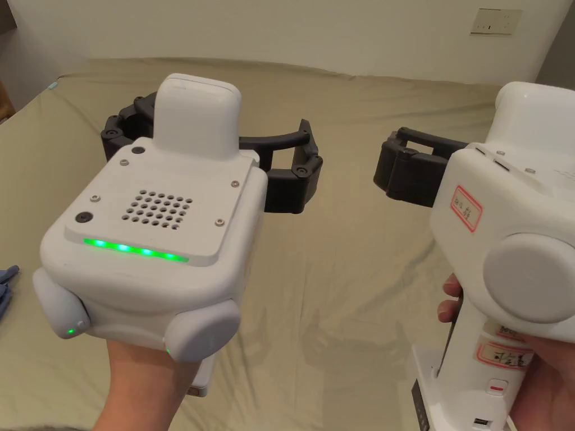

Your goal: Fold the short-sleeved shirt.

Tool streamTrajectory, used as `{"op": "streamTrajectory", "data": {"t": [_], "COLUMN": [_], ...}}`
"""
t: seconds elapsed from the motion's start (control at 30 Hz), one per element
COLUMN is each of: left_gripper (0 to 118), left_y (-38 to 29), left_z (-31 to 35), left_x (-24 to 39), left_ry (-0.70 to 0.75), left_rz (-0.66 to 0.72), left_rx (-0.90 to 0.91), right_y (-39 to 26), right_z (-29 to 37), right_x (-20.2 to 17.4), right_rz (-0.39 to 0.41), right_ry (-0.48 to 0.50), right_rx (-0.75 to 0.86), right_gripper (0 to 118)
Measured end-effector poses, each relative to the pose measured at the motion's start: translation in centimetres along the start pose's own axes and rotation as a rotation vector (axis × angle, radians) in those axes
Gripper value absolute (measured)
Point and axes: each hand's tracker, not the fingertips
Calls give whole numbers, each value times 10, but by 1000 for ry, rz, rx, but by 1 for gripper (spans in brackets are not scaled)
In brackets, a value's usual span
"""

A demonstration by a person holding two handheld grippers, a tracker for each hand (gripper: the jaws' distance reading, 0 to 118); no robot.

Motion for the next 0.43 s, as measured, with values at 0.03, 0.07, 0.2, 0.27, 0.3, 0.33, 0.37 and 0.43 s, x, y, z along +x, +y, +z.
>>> {"op": "streamTrajectory", "data": {"t": [0.03,0.07,0.2,0.27,0.3,0.33,0.37,0.43], "left_gripper": [117,117,117,117,117,117,117,117], "left_y": [0,-1,-1,-1,-1,-2,-2,-2], "left_z": [0,0,-1,-1,-1,-2,-2,-2], "left_x": [0,0,0,1,1,1,1,2], "left_ry": [-2,-1,2,2,1,0,0,-1], "left_rz": [0,0,10,13,11,8,4,2], "left_rx": [-1,-2,-2,-2,-4,-6,-6,-6], "right_y": [0,0,-1,2,4,5,5,4], "right_z": [1,0,4,3,2,0,-1,-2], "right_x": [2,5,4,2,1,0,-1,-1], "right_rz": [9,14,17,12,19,16,10,6], "right_ry": [34,49,-1,-30,-47,-66,-75,-68], "right_rx": [-5,0,49,-3,-38,-55,-64,-67], "right_gripper": [118,118,118,118,118,118,118,118]}}
